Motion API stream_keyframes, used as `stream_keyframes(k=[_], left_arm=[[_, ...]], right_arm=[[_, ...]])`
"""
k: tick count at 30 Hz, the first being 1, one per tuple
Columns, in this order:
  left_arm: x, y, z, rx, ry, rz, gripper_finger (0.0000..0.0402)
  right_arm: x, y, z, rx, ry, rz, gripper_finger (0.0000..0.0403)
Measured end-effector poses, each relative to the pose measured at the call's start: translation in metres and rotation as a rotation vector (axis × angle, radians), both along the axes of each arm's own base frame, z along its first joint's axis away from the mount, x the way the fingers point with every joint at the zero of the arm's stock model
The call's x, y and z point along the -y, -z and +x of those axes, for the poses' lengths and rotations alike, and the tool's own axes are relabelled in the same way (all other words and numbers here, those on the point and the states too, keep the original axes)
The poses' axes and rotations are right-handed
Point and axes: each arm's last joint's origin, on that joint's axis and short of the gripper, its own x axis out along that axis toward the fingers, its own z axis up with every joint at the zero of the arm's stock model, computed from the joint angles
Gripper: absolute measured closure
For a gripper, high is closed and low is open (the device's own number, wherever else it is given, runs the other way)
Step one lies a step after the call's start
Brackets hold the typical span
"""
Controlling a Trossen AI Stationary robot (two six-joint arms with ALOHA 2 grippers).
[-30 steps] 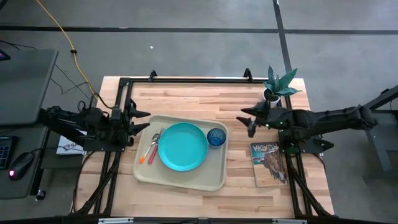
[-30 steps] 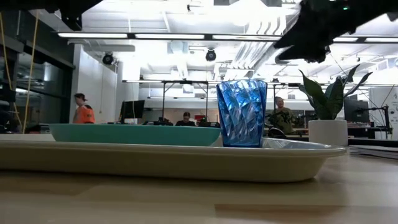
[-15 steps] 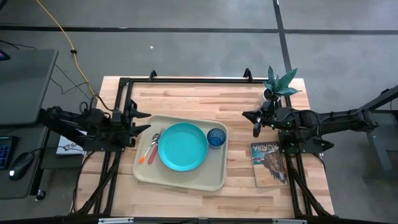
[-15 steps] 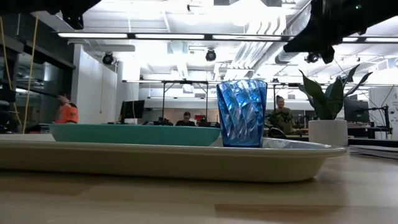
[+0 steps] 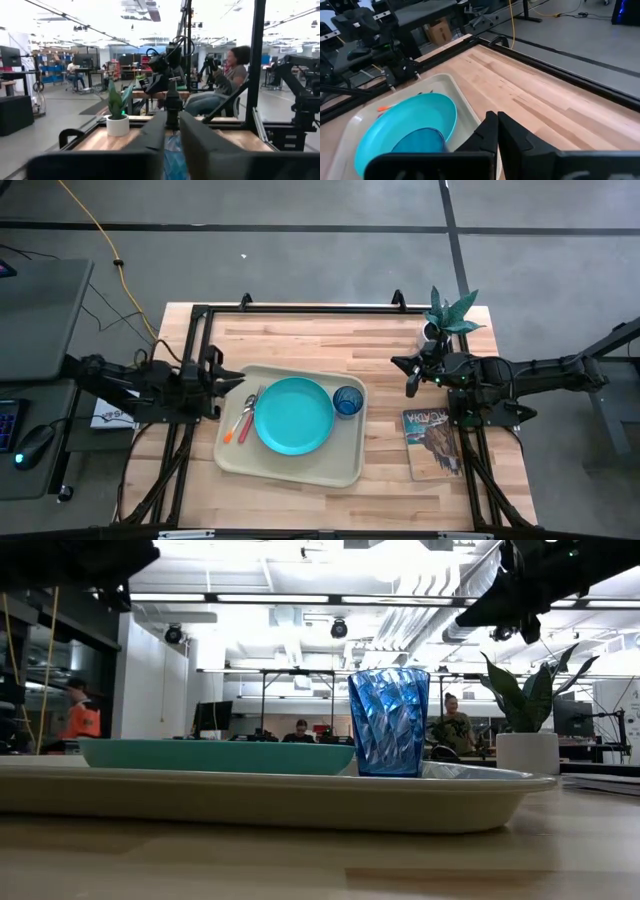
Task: Pick and place plate/cup/fork/spoon on tray
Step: Return to Home Position
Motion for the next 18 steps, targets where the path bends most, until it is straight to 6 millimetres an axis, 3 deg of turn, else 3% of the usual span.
stream_keyframes(k=[2, 5, 12, 18], left_arm=[[-0.001, -0.002, -0.004, 0.0, -0.006, -0.016, 0.0389], [-0.001, 0.002, -0.008, -0.012, 0.004, -0.033, 0.0393], [0.002, 0.035, -0.002, -0.017, 0.075, -0.076, 0.0401], [0.005, 0.038, -0.002, -0.054, 0.14, -0.097, 0.0401]], right_arm=[[0.0, 0.0, 0.0, 0.006, -0.002, 0.015, 0.0402], [-0.001, 0.0, 0.0, 0.005, -0.019, 0.021, 0.0402], [-0.002, 0.001, 0.001, 0.005, -0.063, 0.042, 0.0403], [-0.005, 0.014, 0.002, -0.009, -0.15, 0.072, 0.0403]])
